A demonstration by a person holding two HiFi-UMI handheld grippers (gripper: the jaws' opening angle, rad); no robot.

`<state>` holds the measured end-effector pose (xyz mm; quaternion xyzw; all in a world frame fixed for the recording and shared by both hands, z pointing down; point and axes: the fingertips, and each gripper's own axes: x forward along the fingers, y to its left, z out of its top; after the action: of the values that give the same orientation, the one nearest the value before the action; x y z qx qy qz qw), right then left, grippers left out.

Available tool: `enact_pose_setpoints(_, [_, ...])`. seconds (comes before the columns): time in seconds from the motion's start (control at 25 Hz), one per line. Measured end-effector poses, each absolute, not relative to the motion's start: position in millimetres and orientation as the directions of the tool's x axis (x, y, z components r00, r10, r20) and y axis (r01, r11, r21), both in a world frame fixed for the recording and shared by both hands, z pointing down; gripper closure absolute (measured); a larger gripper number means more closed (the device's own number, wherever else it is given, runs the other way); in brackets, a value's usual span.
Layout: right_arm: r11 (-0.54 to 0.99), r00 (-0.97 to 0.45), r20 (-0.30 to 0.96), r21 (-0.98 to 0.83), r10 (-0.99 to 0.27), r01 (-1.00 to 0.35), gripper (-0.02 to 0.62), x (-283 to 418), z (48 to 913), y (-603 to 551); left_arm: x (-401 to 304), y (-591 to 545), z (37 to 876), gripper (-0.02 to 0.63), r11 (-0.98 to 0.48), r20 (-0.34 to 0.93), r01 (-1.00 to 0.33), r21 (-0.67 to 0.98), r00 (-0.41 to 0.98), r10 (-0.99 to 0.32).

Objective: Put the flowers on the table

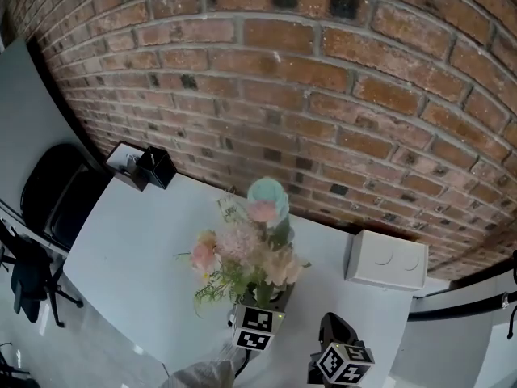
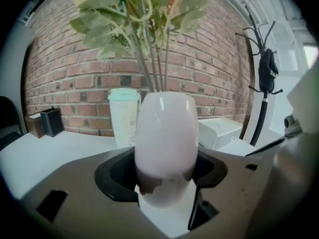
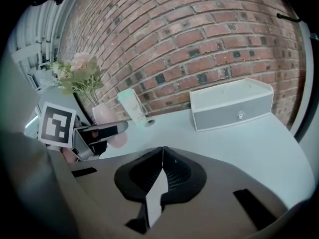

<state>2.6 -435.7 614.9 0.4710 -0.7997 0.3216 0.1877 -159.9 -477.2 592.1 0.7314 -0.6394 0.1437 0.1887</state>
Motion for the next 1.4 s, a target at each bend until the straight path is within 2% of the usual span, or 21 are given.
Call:
enact_pose_setpoints(0.84, [0.128,-0.309,0.598,-0.326,-0.74,-0.937,0.571,105,632,-454,-33,-554,613,0.318,-0.331,0.433,-0.938,0.103,0.342,-0.834])
enact_pose_setpoints(1.4, [0.047,-0.257,0.591,-0.346,-0.765,-0.937,0.571,124,643,-452,-12,-560,630,0.316,-0.413,0.435,-0.907,0.08,0.404,-0.804])
